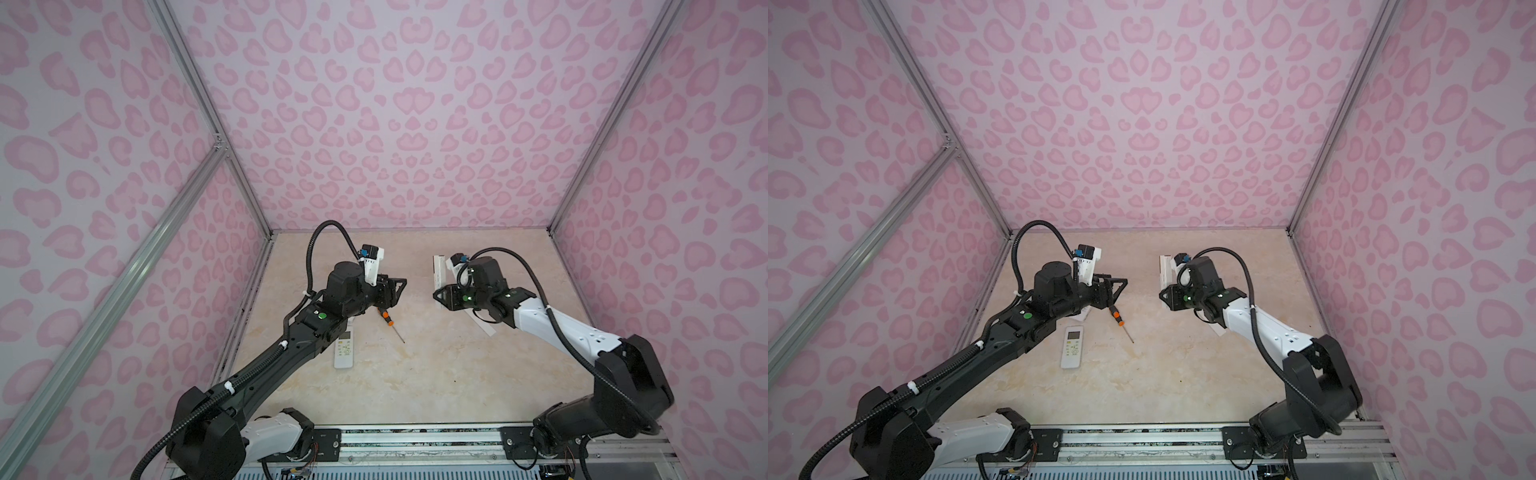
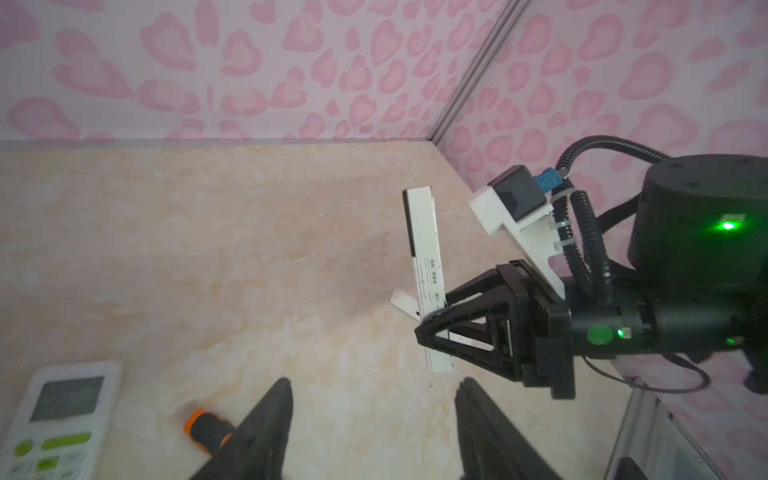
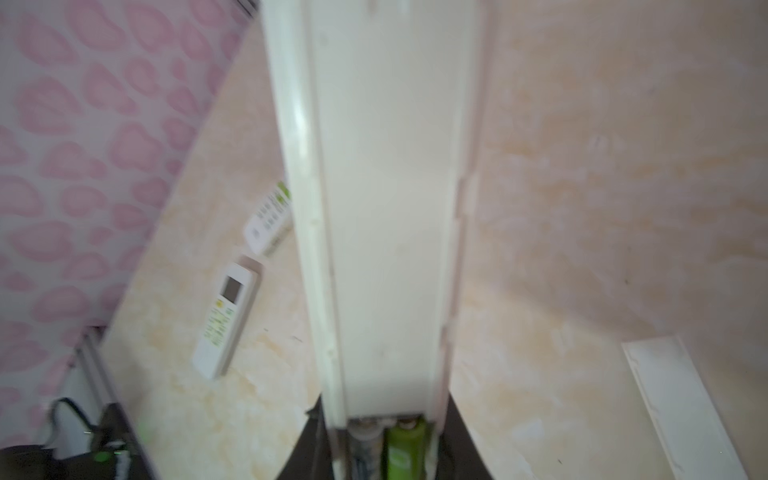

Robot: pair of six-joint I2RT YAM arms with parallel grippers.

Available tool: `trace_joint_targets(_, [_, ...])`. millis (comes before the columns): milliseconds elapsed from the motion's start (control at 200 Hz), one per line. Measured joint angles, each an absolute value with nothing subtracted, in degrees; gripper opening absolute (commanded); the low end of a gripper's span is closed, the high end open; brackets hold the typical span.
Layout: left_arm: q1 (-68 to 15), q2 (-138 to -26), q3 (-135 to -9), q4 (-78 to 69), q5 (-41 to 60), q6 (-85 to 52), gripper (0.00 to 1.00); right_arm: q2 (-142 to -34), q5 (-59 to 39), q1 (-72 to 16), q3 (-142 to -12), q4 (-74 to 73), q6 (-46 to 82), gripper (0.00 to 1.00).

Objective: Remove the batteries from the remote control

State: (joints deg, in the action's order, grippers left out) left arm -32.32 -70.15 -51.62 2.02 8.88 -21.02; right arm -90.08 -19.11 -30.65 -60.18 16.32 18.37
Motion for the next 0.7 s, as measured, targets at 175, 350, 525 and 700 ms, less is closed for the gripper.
trace_joint_targets(175, [-32.2,-70.3,-46.7,7.8,1.7,-23.0,0.66,-104.6,-5.6,-37.7,-71.0,33.0,14.2,0.05])
trace_joint_targets(350, [-32.2,-72.9,-42.9,9.6,-1.5,-27.5,0.64,-110.8,-0.3,-40.8,-75.8,40.7,12.8,0.09])
trace_joint_targets(525, [-32.2,-78.7,-41.2,8.8,-0.1,-31.8,0.62,-115.5,1.3,-41.2,-80.0,45.3,12.2,0.17])
trace_joint_targets(700, [-32.8,-84.1,-41.9,7.6,1.3,-34.5,0.62,-115.8,2.2,-41.5,-80.7,46.4,11.8,0.37])
